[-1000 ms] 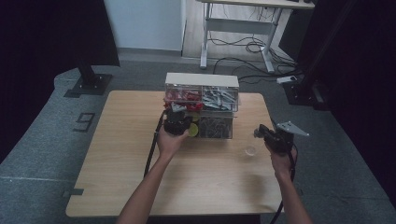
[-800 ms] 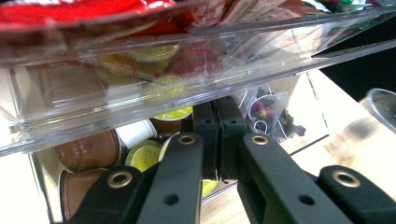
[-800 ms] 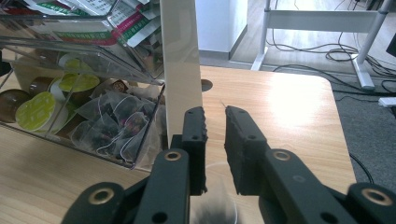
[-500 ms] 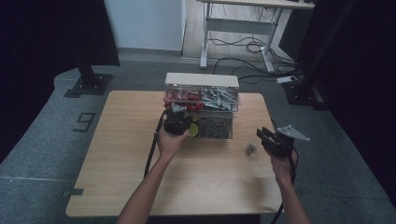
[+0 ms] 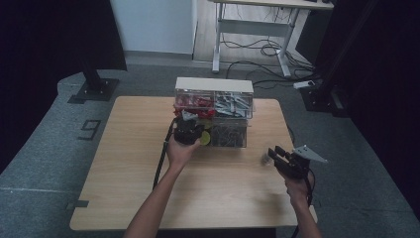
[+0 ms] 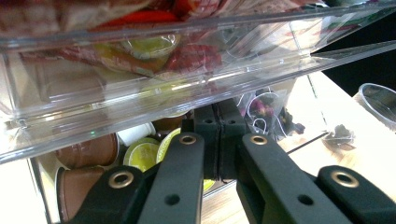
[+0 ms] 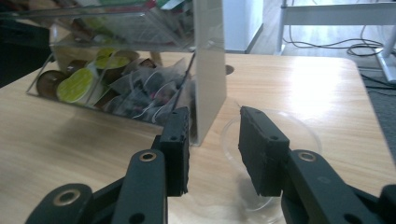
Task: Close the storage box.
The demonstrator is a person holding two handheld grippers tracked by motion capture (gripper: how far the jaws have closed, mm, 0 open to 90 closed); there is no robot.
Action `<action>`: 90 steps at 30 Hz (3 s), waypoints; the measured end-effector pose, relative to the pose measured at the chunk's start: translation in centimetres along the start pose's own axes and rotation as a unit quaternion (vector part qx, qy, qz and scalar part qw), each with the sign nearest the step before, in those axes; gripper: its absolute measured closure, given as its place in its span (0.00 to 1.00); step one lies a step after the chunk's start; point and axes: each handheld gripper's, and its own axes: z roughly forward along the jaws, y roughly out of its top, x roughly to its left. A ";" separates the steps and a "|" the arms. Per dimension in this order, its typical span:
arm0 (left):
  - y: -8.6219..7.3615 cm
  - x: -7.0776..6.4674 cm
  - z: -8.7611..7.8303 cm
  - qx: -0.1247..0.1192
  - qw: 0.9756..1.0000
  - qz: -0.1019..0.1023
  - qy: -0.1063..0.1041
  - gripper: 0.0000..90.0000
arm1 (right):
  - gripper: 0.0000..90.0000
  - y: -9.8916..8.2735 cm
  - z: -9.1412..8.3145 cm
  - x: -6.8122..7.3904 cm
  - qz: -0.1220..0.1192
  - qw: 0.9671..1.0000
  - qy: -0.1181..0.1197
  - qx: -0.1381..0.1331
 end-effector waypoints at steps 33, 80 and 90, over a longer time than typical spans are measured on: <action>-2.3 0.9 -0.3 0.004 1.000 -0.010 -0.005 0.99 | 0.69 -3.2 0.6 2.4 -0.006 0.999 0.044 0.028; -6.5 1.2 1.9 0.034 0.999 -0.029 -0.019 0.99 | 0.67 -4.5 1.2 3.0 -0.008 0.997 0.050 0.053; -7.0 1.0 2.1 0.039 0.999 -0.028 -0.025 0.99 | 0.67 -4.6 1.3 3.0 -0.008 0.997 0.050 0.054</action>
